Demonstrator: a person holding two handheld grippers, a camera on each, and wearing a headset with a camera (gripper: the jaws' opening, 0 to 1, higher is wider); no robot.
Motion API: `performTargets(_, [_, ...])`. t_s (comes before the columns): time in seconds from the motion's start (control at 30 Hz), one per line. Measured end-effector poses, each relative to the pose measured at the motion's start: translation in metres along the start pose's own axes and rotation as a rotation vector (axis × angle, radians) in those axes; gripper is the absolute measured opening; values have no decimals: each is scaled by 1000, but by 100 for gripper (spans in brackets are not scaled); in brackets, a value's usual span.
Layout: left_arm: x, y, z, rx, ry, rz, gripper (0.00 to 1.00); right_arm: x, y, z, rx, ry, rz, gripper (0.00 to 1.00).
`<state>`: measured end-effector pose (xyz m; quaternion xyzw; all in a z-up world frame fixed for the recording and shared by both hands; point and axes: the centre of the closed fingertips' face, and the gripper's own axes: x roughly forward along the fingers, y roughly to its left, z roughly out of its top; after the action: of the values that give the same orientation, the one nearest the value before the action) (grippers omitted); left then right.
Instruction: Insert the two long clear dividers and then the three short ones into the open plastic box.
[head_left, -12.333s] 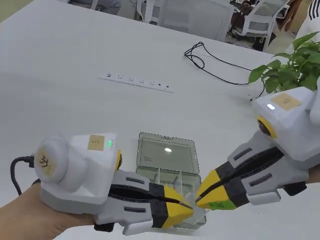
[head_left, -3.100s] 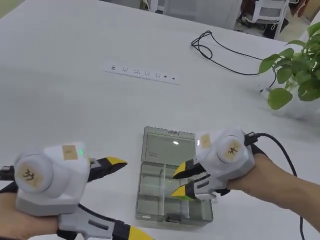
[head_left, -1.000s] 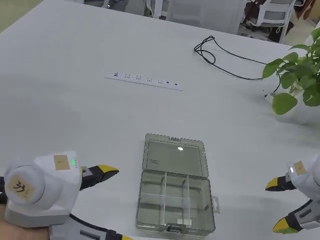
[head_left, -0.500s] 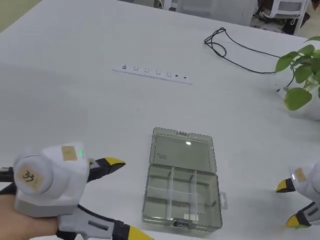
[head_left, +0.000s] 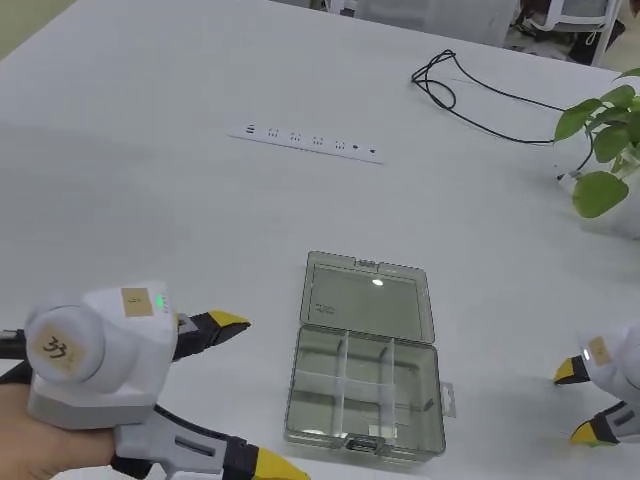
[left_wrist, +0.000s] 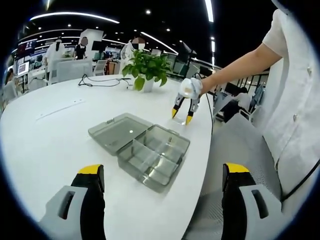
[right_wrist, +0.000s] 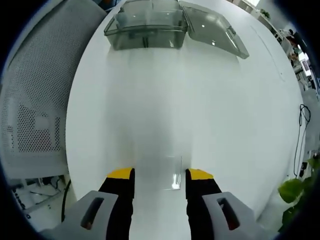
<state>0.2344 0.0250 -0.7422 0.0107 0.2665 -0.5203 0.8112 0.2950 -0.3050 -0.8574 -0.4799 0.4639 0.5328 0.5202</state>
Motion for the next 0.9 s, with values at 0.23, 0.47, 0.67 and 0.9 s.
performTargets(0.23, [-1, 0, 1, 1, -4, 3, 100, 0, 3, 0, -12, 14, -1, 34])
performTargets(0.47, [-2, -3, 3, 6, -10, 2, 100, -1, 3, 1, -23, 31, -8, 33])
performTargets(0.67, [-4, -4, 7, 15, -17, -3, 100, -10, 4, 15, 0, -7, -39, 32])
performTargets(0.9, [-3, -6, 13, 24, -20, -12, 100, -34, 0, 50, 42, -100, -119, 32])
